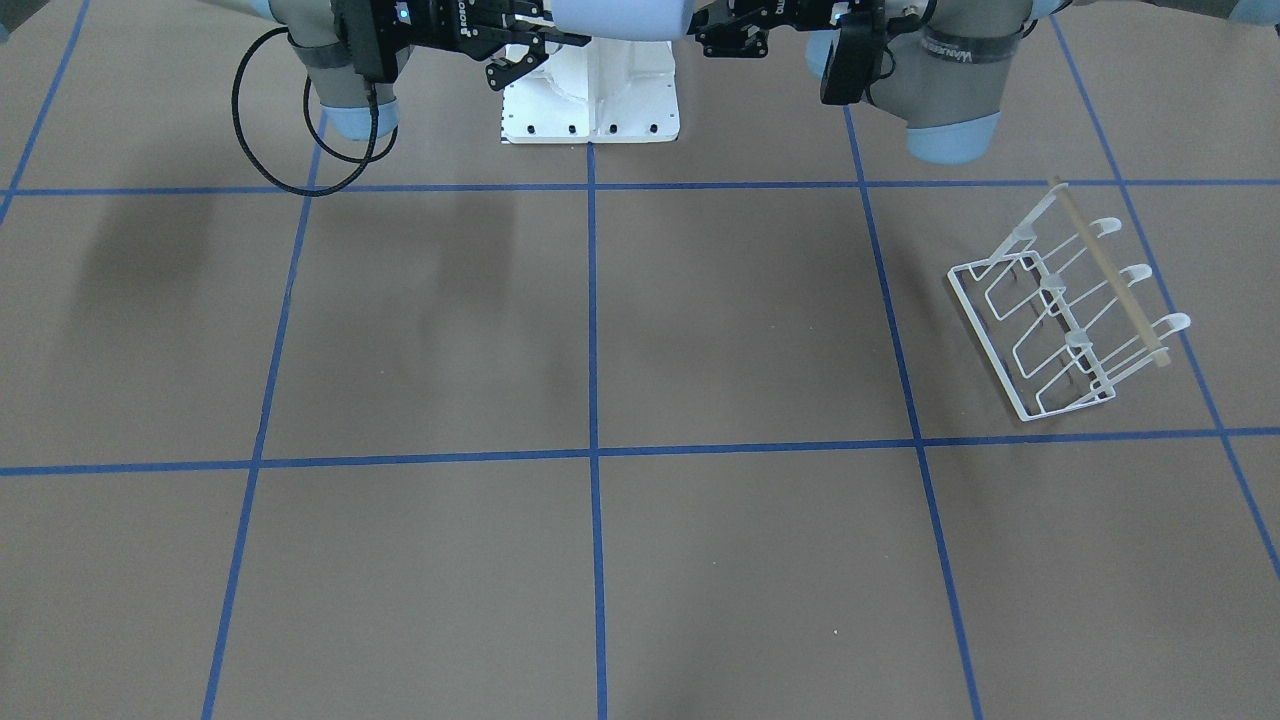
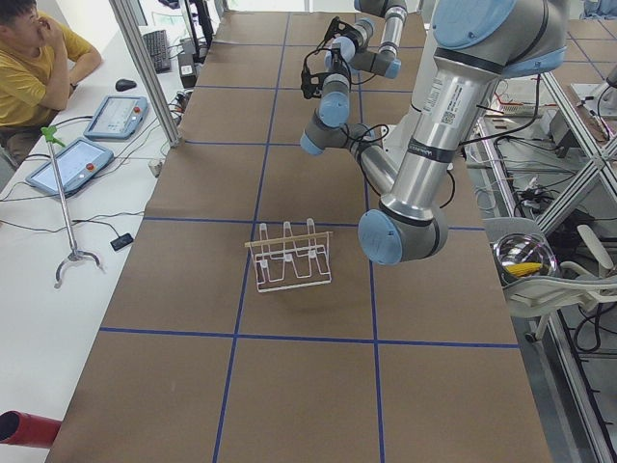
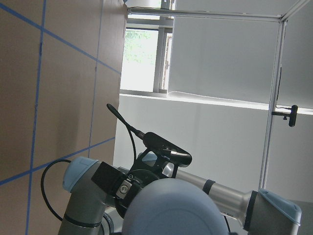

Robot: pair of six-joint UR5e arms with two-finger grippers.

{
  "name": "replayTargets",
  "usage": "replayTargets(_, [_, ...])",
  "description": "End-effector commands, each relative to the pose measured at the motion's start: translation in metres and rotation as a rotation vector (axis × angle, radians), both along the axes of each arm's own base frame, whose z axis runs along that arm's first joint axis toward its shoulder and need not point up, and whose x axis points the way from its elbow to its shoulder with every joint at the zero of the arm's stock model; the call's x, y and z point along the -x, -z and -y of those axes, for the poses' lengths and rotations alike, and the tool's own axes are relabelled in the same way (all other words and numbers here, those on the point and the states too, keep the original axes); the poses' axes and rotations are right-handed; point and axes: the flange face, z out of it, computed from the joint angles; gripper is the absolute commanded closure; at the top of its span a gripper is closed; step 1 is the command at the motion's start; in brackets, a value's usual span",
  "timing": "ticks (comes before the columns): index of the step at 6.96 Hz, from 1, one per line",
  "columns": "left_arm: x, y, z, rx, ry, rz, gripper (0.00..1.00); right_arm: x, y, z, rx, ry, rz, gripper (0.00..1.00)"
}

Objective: Hang cup on cup holder
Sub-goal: 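Close the left gripper on the cup base, then open and withdraw the right gripper while the left gripper carries the cup away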

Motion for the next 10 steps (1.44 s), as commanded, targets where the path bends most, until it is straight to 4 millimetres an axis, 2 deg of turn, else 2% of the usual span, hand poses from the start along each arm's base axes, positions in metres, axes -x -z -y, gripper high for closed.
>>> replayTargets(1, [0.002,0.000,-0.002,-0.006,-0.004,-0.013,1.00,-0.012,-0.004,0.002,0.006,0.001,0.009,0.00])
replayTargets(2, [0.004,-0.002,-0.002,-0.015,0.001,-0.018,1.00,-0.018,-0.019,0.006,0.015,-0.010,-0.021,0.00])
replayTargets(3, [0.007,-0.003,0.000,-0.016,0.014,-0.017,1.00,-0.024,-0.027,0.021,0.029,-0.041,-0.064,0.00])
replayTargets(4, [0.012,-0.003,0.006,-0.013,0.038,-0.017,1.00,-0.039,-0.049,0.048,0.069,-0.055,-0.159,0.00])
replayTargets(5, [0.019,-0.004,0.015,-0.019,0.078,-0.011,1.00,-0.071,-0.065,0.080,0.086,-0.004,-0.222,0.00])
replayTargets(6, [0.029,-0.011,0.023,-0.019,0.115,0.005,1.00,-0.101,-0.092,0.100,0.105,0.003,-0.280,0.00])
replayTargets(8, [0.066,-0.031,0.057,-0.001,0.233,0.104,1.00,-0.140,-0.141,0.132,0.227,-0.055,-0.456,0.00])
replayTargets(9, [0.088,-0.034,0.076,-0.057,0.264,0.231,1.00,-0.175,-0.166,0.166,0.314,-0.054,-0.614,0.00])
replayTargets(10, [0.118,-0.036,0.095,-0.099,0.282,0.360,1.00,-0.221,-0.191,0.198,0.347,-0.002,-0.765,0.00])
